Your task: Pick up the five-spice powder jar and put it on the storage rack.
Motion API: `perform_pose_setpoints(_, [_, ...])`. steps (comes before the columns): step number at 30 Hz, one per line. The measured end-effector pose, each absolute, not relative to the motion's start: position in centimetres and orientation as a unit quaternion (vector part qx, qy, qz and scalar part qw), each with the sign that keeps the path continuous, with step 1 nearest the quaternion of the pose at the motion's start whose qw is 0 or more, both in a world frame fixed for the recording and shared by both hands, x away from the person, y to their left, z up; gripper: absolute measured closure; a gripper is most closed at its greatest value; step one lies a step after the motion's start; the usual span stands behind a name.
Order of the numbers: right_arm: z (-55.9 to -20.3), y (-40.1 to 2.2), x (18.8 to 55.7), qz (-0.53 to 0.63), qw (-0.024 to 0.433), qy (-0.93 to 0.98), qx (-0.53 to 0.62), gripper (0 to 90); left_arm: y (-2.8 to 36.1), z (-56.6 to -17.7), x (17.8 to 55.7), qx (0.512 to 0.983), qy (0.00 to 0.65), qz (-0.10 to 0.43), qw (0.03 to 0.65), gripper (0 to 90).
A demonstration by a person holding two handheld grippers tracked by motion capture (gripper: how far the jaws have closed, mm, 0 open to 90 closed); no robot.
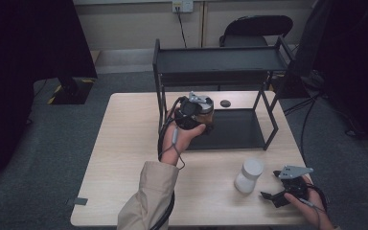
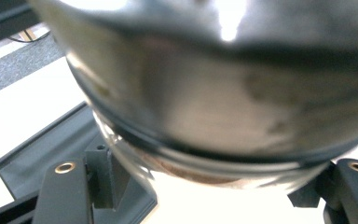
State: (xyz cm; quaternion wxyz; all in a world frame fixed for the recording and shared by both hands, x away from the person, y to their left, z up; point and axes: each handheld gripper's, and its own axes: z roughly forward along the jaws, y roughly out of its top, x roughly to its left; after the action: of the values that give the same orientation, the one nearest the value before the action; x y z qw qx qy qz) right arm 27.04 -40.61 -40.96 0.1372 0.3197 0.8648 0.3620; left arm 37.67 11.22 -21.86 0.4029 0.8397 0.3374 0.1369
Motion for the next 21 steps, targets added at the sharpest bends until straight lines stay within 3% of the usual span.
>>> perform_pose_setpoints(21, [-40.9,-40.6,27.0,0.361,0.137,0.865,0.32,0.0,9.5,-16.7,39.4,0.842,0.328,0.139,0.404,29.8])
